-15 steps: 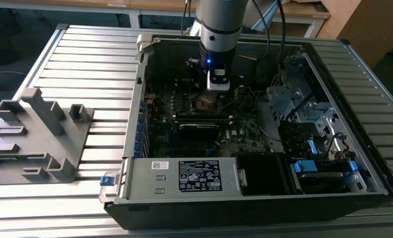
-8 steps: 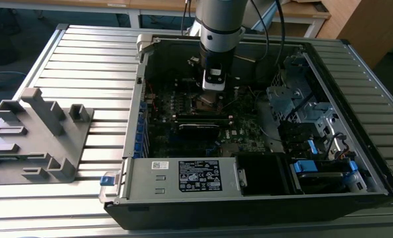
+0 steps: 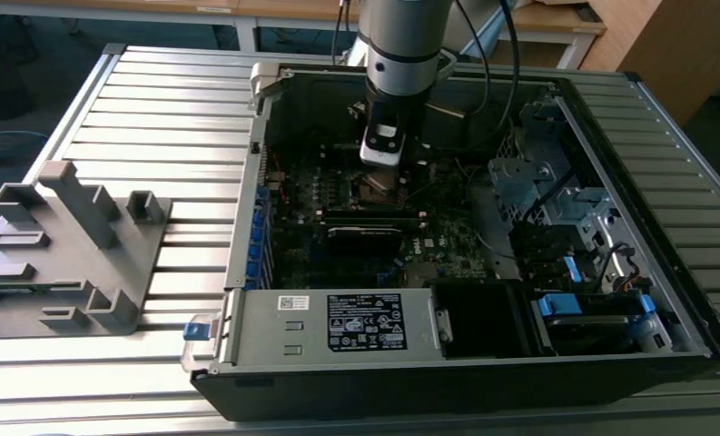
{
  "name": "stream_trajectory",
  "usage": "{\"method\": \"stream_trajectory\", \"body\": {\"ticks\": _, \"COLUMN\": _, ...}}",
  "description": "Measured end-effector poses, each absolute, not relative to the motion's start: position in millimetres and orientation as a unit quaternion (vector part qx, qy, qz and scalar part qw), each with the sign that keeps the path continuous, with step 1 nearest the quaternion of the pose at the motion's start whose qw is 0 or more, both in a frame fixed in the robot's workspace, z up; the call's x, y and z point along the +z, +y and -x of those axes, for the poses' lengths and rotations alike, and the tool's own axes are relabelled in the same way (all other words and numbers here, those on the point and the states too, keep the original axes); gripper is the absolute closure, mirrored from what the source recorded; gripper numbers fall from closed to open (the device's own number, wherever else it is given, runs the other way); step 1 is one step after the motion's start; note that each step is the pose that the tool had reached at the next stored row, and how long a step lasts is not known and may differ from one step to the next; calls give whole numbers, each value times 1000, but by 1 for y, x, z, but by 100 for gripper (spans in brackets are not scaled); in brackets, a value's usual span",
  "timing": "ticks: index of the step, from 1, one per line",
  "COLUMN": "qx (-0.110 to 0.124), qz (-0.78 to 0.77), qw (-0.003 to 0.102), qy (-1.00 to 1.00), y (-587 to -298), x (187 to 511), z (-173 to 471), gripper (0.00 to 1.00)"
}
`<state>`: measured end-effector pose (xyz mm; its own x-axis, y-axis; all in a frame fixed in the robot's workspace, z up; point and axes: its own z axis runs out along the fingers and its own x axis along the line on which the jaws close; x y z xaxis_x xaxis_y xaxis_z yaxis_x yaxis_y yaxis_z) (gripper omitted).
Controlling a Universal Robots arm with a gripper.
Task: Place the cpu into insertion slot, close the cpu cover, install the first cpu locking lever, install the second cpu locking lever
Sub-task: 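Place the cpu into insertion slot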
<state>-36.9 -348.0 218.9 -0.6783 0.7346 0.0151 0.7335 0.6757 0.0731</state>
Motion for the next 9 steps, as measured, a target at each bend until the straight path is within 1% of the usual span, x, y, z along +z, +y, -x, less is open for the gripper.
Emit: {"method": "stream_trajectory", "body": {"ticks": 9, "qx": 36, "qz": -405, "qw": 8, "qy": 913, "y": -348, "x": 219, "z": 37, "gripper": 46}}
